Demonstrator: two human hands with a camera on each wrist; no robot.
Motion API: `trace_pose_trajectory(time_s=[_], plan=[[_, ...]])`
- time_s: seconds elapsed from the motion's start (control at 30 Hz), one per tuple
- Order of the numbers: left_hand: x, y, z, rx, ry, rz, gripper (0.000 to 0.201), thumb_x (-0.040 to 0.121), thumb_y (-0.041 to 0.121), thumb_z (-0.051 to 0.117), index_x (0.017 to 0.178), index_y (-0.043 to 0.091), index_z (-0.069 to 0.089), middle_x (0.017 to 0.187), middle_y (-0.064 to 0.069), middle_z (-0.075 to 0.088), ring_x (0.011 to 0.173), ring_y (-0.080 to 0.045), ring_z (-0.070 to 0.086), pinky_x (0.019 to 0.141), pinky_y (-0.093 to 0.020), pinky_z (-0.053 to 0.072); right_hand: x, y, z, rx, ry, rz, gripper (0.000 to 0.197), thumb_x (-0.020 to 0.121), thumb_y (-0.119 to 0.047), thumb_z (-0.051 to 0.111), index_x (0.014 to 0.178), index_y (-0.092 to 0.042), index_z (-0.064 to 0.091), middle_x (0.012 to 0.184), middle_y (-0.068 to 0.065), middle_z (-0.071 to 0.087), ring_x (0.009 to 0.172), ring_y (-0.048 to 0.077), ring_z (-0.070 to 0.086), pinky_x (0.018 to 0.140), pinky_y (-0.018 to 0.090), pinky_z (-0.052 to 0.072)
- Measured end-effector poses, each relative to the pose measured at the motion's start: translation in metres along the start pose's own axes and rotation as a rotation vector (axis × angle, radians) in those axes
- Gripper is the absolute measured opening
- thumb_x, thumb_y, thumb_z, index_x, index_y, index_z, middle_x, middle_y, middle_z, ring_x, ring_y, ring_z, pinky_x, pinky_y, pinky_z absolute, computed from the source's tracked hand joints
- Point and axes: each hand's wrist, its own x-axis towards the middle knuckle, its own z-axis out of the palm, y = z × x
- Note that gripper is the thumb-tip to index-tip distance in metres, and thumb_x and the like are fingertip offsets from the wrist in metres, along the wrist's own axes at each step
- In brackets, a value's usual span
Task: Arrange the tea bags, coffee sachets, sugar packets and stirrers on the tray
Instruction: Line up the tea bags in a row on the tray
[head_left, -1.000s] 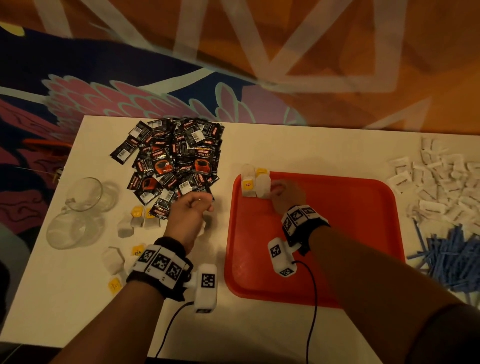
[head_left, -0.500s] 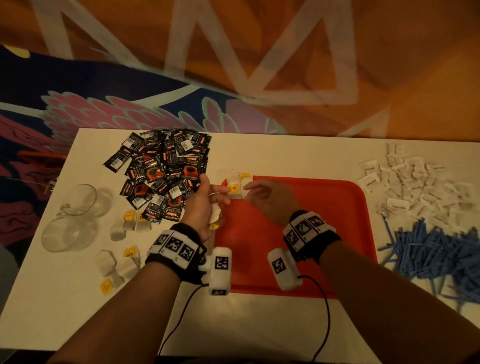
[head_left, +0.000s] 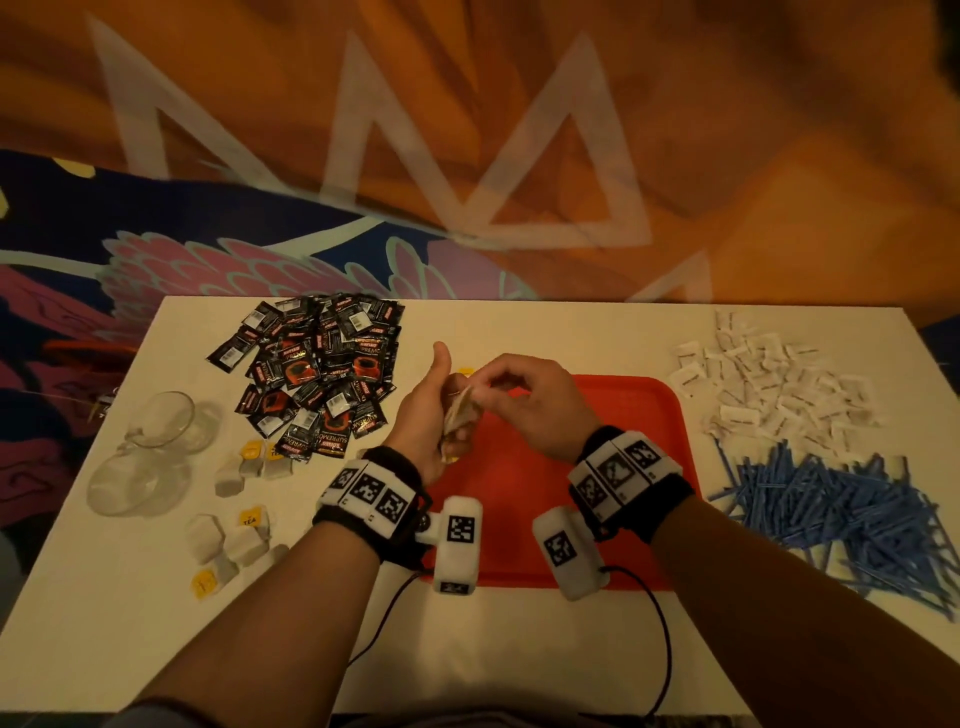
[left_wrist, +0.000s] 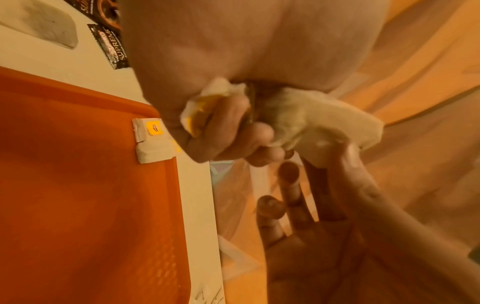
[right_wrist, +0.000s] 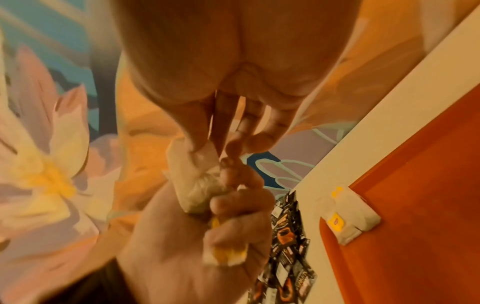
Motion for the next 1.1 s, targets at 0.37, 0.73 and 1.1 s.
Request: trace_pose_trajectory(time_s=[0.37,0.73,1.1], plan=[[-0.028,0.010,0.018,0.400,0.105,0.456,0.028,0.096,0.030,0.063,0.101,0.004,0.071,0.077,0.003,0.068,0.050,-0.003,0.055,0.044,-0.017,0.040,-0.003,-0.017,-0.023,-0.078,0.183,0.014,0.013,0.084,-0.016,0.074,0.081,-0.027,0.068,0.072,-0.008,0.070,0.073,0.004,0.066,0.066,0.015,0.044],[-0.018,0.012,0.016,0.421,0.153,0.576,0.010,0.090,0.015,0.072,0.082,0.019,0.076,0.082,0.000,0.073,0.079,-0.012,0.067,0.067,-0.028,0.055,-0.008,-0.008,-0.022,0.041,0.033,0.085,0.019,0.080,-0.017,0.079,0.094,-0.024,0.070,0.096,-0.004,0.073,0.093,0.012,0.068,0.086,0.027,0.053],[-0.013,0.015,0.012,0.372,0.118,0.456,0.013,0.095,0.011,0.065,0.083,0.010,0.071,0.063,0.011,0.064,0.047,0.003,0.051,0.047,-0.011,0.038,-0.004,0.009,-0.009,-0.020,0.117,0.218,0.015,0.081,-0.015,0.077,0.074,-0.025,0.068,0.068,-0.006,0.067,0.057,-0.001,0.058,0.062,0.021,0.046]])
